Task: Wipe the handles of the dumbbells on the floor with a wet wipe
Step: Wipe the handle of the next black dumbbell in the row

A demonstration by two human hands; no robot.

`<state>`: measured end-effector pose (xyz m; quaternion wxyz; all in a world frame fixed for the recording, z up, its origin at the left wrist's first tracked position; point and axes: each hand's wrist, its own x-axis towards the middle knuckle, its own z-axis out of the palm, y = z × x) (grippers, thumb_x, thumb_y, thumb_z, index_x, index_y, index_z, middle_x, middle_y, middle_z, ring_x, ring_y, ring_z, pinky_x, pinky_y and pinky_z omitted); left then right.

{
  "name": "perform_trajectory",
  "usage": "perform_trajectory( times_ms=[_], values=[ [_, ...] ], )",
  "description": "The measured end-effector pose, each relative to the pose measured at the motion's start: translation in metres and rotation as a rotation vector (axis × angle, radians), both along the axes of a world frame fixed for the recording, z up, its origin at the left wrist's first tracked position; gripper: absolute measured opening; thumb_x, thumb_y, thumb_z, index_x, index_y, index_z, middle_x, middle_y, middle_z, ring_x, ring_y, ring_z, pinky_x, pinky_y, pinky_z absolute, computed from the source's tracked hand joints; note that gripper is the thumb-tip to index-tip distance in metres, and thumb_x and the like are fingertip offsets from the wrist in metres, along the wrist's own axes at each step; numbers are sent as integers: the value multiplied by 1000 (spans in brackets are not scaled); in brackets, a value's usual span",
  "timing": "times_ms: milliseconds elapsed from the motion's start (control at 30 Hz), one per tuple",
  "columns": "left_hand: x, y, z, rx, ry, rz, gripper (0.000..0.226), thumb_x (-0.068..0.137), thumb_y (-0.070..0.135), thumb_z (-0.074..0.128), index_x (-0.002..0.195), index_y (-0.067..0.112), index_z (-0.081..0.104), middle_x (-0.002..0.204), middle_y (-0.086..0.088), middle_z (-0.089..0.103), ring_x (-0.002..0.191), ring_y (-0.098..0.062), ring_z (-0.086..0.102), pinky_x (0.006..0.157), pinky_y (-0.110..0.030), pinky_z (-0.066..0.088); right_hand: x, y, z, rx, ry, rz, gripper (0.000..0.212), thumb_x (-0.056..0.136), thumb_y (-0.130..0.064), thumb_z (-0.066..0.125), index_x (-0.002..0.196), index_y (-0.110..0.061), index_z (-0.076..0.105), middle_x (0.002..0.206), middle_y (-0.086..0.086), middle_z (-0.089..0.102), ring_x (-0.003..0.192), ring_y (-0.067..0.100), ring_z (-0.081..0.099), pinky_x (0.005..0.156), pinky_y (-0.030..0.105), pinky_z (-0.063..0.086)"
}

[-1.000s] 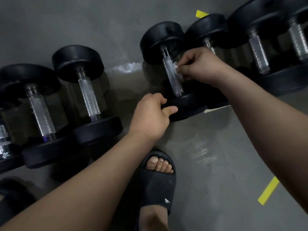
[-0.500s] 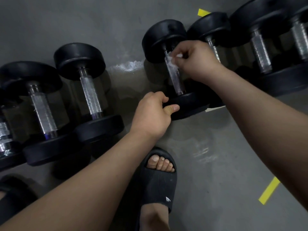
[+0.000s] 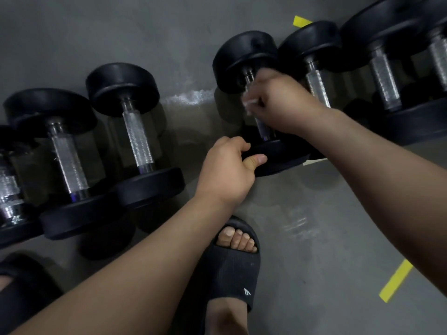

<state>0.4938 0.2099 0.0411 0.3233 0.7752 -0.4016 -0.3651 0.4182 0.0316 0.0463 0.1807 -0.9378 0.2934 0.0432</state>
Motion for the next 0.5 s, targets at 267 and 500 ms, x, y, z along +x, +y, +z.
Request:
perform_trajectory(
  times_ms=[267,500],
  values=[
    [21,-8,-2,103,176,8,16,87,42,74,88,26,74,77,14,69,72,4,62,73,-17,49,-9,3,7,218,-175,-338,20,83,-17,70,103,-23,69,98,-3,67,88,8,62,74,17,45],
    [31,-28,9,22,589,378,21,93,31,71,110,20,67,101,-5,72,95,-24,73,84,-36,62,-27,23,30,487,-343,-478,14,83,-8,77,89,-17,68,85,3,68,73,4,60,73,23,51]
  ],
)
